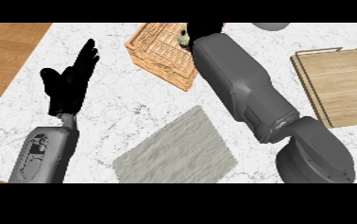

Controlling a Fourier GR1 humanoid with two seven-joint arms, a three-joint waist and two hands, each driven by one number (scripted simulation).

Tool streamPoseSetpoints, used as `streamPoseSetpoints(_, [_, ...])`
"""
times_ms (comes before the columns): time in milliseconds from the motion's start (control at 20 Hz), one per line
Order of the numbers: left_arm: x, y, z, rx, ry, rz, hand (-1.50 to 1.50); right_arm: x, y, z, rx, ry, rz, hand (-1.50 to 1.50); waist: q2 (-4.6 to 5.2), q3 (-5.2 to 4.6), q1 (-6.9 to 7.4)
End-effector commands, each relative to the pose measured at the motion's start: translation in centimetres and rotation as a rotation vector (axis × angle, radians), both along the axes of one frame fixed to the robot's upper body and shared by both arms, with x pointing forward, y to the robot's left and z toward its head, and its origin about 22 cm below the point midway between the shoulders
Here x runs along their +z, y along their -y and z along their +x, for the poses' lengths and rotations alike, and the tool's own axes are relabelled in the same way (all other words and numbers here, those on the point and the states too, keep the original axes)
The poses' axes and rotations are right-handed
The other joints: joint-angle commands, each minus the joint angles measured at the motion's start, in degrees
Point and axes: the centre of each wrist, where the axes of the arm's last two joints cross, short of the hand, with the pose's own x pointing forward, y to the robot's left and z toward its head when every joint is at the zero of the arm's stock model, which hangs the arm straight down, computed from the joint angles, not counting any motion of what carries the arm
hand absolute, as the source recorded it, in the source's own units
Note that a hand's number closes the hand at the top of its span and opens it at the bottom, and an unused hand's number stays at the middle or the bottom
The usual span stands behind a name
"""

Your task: Pick the cupcake from the placemat and place it in the basket

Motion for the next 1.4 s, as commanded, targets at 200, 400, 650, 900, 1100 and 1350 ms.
streamPoseSetpoints(200, [0.4, -1.3, 0.3, 0.016, -0.005, 0.013, 0.00, 0.4, 0.4, 0.3, -0.108, -0.070, 0.034, 1.50, 0.04, 0.02, -0.80])
streamPoseSetpoints(400, [0.0, -1.1, -0.6, 0.001, -0.006, 0.000, 0.00, -0.1, -0.1, -0.1, -0.097, 0.069, 0.133, -1.50, -0.20, 0.10, 0.39])
streamPoseSetpoints(650, [-0.1, -1.2, -0.2, 0.009, 0.004, 0.010, 0.00, 1.1, -1.2, -0.3, -0.096, 0.222, 0.319, -1.50, -0.26, 0.10, -0.86])
streamPoseSetpoints(900, [-1.5, -1.4, -1.0, 0.036, -0.012, 0.008, 0.00, 3.3, -2.1, -0.3, -0.146, 0.346, 0.537, -1.50, -0.68, 0.10, -2.16])
streamPoseSetpoints(1100, [-0.6, -2.0, -1.0, 0.060, -0.015, -0.005, 0.00, 1.7, -1.2, -0.2, -0.239, 0.389, 0.668, -1.50, -1.01, 0.13, -3.09])
streamPoseSetpoints(1350, [-2.0, -3.8, -2.6, 0.104, -0.035, 0.004, 0.00, 2.2, 1.0, 0.5, -0.273, 0.447, 0.810, -1.50, -1.78, 0.17, -5.80])
